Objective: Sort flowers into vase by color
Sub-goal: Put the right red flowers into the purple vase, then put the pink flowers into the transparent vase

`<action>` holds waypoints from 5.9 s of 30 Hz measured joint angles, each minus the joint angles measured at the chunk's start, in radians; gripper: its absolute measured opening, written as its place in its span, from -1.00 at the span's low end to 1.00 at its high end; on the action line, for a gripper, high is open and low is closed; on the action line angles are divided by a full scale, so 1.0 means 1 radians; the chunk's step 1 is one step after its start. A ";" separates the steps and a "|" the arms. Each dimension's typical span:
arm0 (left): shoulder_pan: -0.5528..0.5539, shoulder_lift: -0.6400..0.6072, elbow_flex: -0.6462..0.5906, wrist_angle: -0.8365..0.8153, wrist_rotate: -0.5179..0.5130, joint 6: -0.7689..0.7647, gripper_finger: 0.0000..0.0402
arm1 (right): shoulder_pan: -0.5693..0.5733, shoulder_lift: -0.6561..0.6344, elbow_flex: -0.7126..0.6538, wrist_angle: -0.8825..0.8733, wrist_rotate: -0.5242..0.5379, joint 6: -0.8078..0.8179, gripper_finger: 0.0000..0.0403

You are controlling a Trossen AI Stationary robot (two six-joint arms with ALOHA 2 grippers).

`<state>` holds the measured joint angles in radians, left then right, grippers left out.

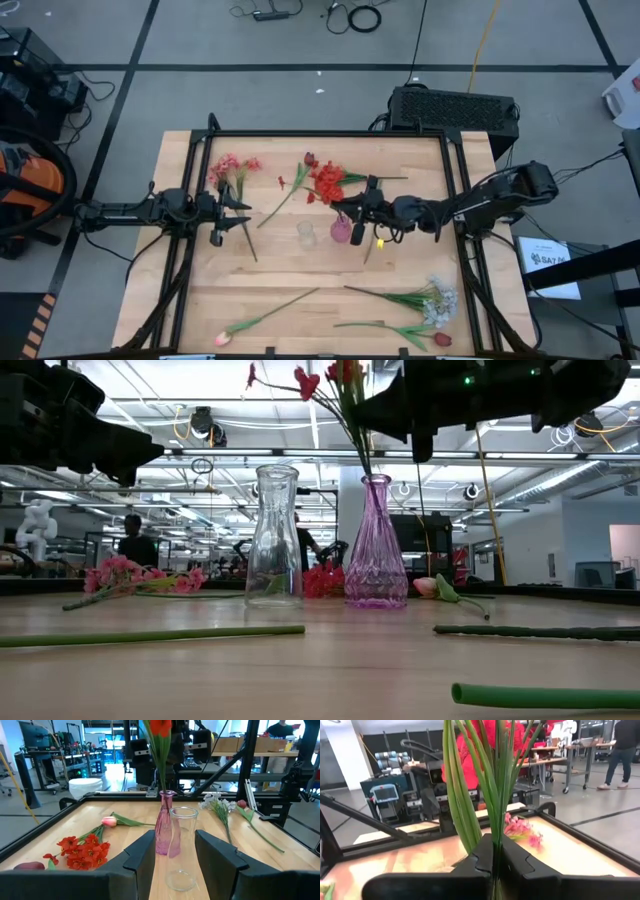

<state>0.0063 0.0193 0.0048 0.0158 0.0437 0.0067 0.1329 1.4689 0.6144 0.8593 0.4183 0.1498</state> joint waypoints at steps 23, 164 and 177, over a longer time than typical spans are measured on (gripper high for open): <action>0.000 0.000 0.000 0.000 0.000 0.000 -0.28 | 0.008 -0.176 0.000 -0.308 -0.006 0.056 -0.48; 0.121 0.937 0.875 -0.021 -0.305 -0.218 -0.95 | -0.035 -0.703 0.000 -1.605 -0.022 0.619 -0.82; -0.055 1.003 0.799 0.250 -0.366 -0.096 -0.97 | -0.035 -0.703 0.000 -1.605 -0.022 0.615 -0.82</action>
<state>-0.0484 1.0218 0.8039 0.2662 -0.3219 -0.0893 0.0978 0.7654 0.6144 -0.7460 0.3962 0.7652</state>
